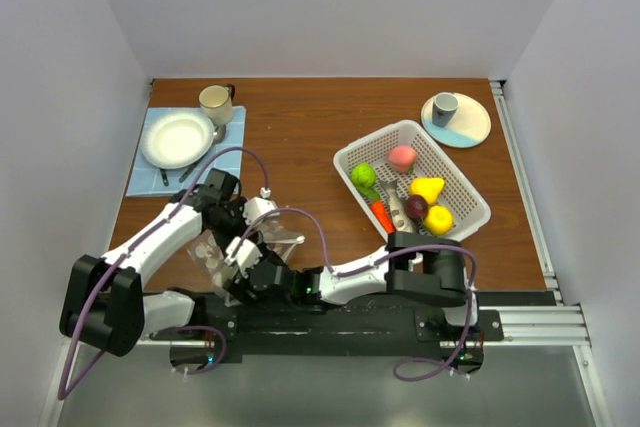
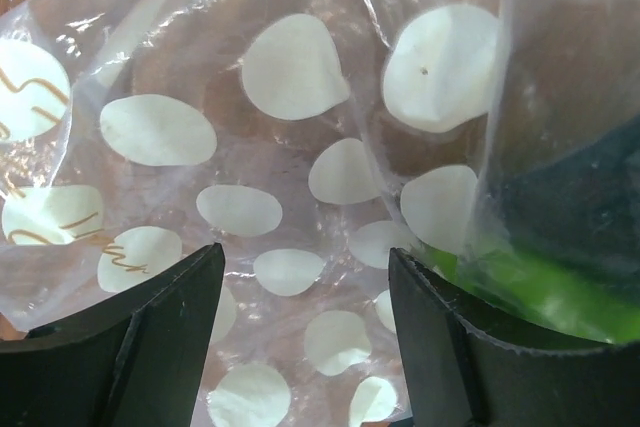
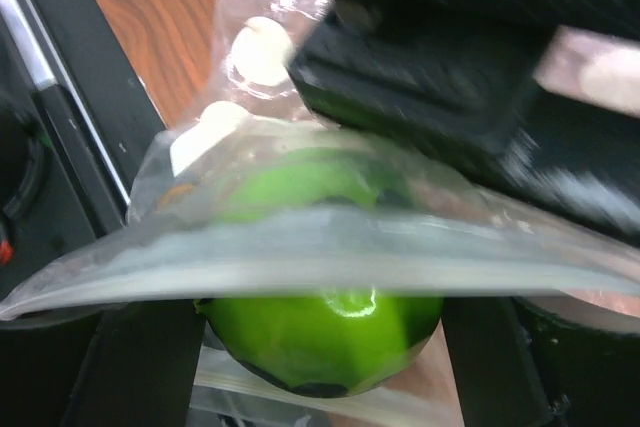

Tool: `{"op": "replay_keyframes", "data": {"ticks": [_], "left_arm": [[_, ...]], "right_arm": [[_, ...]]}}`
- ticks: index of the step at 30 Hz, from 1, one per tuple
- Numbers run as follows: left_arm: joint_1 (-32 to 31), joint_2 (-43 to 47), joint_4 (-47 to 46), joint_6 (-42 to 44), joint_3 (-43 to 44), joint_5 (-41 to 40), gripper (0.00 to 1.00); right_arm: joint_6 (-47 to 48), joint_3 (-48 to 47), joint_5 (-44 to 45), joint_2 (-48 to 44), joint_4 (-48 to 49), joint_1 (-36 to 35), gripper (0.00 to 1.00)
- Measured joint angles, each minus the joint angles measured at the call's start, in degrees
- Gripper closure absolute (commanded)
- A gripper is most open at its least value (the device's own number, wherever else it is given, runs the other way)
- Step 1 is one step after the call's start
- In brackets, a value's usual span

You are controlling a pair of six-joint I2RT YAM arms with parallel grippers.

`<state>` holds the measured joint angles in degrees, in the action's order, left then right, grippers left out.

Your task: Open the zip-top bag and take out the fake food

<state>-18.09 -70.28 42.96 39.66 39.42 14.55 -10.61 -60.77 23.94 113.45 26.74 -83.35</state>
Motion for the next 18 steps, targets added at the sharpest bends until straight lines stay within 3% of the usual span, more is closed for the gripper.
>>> {"op": "replay_keyframes", "data": {"ticks": [3, 7, 14, 18], "left_arm": [[0.0, 0.0, -0.1, 0.2, 0.0, -0.3, 0.29], [0.0, -0.3, -1.4, 0.5, -1.0, -1.9, 0.3], [0.1, -3.9, -4.0, 1.3, -3.1, -5.0, 0.35], [0.1, -3.8, -4.3, 1.4, -3.0, -5.0, 0.37]], "right_arm": [[0.1, 4.5, 0.4, -4.1, -0.2, 0.1, 0.39], [-0.8, 11.5, 1.7, -13.8, -3.5, 0.1, 0.39], [-3.1, 16.9, 8.6, -37.5, -15.4, 0.1, 0.31], [-3.9, 16.8, 18.9, -49.2, -23.2, 0.9, 0.25]]}}
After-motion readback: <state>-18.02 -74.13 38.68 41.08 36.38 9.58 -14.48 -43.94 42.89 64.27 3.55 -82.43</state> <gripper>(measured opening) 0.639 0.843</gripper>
